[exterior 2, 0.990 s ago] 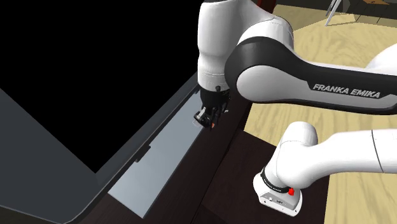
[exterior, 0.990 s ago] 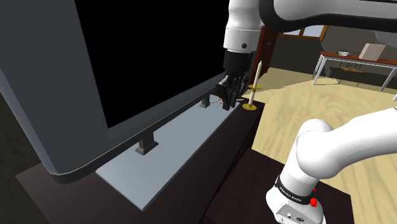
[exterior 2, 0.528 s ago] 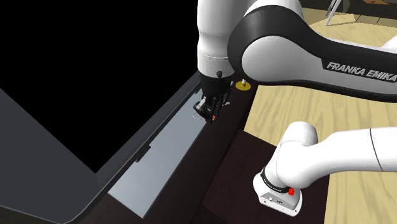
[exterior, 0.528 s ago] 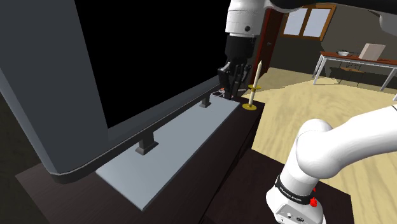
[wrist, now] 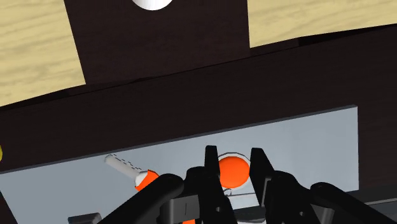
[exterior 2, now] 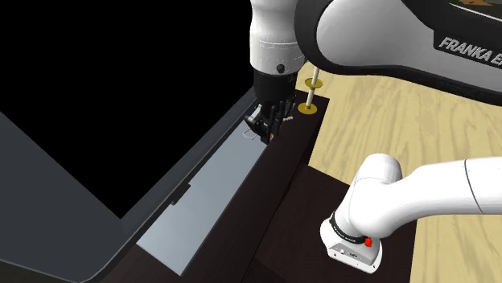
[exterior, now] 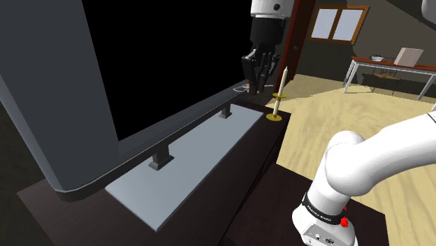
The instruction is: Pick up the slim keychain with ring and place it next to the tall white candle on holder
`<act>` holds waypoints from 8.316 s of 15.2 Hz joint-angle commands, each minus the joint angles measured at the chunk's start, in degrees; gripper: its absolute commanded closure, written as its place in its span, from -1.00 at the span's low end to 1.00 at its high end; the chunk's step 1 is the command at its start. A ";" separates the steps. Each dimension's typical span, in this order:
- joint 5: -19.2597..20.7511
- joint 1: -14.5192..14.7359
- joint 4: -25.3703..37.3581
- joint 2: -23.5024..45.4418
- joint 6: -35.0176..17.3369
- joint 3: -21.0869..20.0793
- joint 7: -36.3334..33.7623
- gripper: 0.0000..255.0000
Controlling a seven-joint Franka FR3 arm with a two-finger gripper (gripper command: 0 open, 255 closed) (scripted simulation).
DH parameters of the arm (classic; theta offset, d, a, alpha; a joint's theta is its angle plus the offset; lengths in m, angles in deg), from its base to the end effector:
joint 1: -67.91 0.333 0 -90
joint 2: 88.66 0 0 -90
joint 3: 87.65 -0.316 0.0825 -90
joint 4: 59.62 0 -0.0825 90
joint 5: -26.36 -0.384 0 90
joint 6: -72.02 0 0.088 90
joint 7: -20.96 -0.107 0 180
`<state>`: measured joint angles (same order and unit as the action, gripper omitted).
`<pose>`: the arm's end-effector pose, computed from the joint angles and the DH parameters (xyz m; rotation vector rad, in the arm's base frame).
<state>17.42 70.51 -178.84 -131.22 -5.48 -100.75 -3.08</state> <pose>0.2732 0.1339 0.6753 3.1283 -0.2674 -0.0008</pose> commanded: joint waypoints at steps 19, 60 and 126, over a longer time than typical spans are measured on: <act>8.97 -2.30 8.82 2.42 7.30 12.98 13.88 1.00; 22.78 -6.25 8.60 15.56 -9.71 44.55 47.20 1.00; 25.46 -6.18 -27.52 24.61 -54.66 55.74 47.81 -1.00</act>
<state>42.88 64.33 -206.36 -106.62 -60.14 -45.00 44.74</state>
